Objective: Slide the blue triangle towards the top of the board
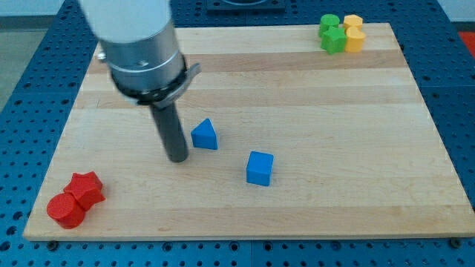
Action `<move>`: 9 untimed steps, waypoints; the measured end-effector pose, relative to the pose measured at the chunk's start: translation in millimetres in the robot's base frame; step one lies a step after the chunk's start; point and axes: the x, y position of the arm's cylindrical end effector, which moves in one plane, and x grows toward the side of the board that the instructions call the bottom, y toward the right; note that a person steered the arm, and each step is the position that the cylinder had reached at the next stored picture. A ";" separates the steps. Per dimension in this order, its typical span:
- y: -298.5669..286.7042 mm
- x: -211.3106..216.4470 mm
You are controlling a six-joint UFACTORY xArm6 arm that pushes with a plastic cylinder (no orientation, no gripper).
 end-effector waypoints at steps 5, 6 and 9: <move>44.2 -142.8; 37.8 -130.7; 86.0 -104.3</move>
